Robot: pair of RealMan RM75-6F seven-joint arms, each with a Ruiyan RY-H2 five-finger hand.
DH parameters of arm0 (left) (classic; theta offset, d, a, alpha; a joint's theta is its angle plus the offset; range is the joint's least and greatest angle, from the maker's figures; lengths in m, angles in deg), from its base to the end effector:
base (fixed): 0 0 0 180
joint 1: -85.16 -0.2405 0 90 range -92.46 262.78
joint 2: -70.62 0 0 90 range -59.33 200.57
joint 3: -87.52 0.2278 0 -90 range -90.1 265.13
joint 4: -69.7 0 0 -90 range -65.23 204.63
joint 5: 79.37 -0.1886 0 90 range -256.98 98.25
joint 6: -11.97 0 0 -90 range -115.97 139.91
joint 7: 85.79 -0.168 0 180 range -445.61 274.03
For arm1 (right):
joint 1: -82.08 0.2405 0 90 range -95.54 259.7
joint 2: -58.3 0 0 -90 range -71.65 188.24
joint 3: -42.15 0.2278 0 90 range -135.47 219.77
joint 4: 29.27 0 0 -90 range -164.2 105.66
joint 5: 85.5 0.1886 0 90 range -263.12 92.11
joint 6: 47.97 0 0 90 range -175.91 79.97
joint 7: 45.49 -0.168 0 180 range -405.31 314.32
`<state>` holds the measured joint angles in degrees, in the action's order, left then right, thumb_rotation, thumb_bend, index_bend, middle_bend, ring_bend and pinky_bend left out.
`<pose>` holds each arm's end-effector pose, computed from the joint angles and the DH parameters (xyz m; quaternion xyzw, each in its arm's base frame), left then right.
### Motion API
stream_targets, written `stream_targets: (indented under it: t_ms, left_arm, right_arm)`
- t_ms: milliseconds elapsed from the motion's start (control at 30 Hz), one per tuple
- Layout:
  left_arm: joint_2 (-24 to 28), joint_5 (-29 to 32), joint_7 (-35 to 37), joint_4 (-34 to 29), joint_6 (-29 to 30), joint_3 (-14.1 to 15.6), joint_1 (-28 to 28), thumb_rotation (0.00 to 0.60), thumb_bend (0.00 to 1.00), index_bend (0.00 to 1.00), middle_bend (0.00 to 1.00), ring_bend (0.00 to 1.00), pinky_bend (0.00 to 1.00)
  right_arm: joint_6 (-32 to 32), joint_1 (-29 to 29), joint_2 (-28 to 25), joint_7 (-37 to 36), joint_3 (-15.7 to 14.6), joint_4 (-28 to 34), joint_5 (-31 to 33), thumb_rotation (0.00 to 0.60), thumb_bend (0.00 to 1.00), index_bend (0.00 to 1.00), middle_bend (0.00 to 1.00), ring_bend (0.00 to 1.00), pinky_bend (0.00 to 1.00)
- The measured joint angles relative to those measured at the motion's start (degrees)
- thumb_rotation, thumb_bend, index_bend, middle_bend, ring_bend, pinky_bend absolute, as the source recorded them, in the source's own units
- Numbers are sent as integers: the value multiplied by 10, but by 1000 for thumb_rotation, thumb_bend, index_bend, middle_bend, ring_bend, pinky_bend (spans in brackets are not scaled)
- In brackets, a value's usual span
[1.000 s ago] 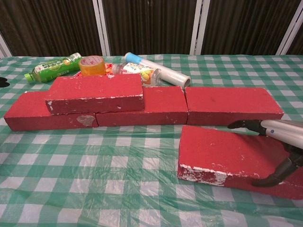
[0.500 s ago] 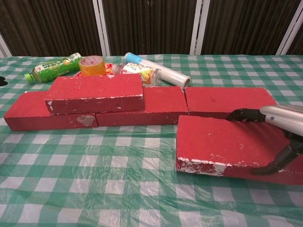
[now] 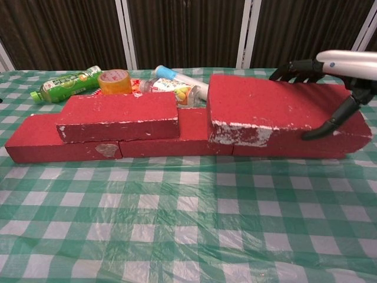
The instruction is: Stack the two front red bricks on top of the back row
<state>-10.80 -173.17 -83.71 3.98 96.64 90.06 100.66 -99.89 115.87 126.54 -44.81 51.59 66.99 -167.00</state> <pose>-0.2736 0.2401 0.0898 -0.7061 -0.2828 -0.3928 0.5168 -0.1501 -0.3134 0.0722 0.7538 -0.3876 0.3844 0.3658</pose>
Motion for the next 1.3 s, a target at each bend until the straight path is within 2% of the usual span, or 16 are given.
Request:
stream_targets:
  t_ms: [133,267,400,633,933,1300]
  left_arm:
    - [-1,7,-6,1,0,-6,-2,600,234,0,0,0,63]
    - [-1,16,-15,4,-2,-12,-5,600,233,0,0,0,63]
    - [-5,25,-24,8,-10,-18,-5,600,241,0,0,0,60]
    - [-14,37,-37,17,-23,-27,-2,600,246,0,0,0,59]
    - [-15,40,-33,23,-26,-31,-2,600,246,0,0,0,59]
    - [-12,38,-30,21,-28,-31,-2,600,247,0,0,0,59]
  right_arm:
    - [34,36,0,-67,22,-54,2,600,107,512,425,400,421]
    - [73,73,16,-130,30,-130,-3,600,109,498,425,400,421]
    - [108,113,43,-181,26,-212,-25,600,109,487,425,400,421]
    - [135,164,92,-250,5,-305,-63,600,111,476,425,400,422]
    - [140,191,125,-317,-31,-350,-86,600,111,467,425,400,422]
    - [149,211,138,-321,-40,-353,-73,600,111,438,425,399,422]
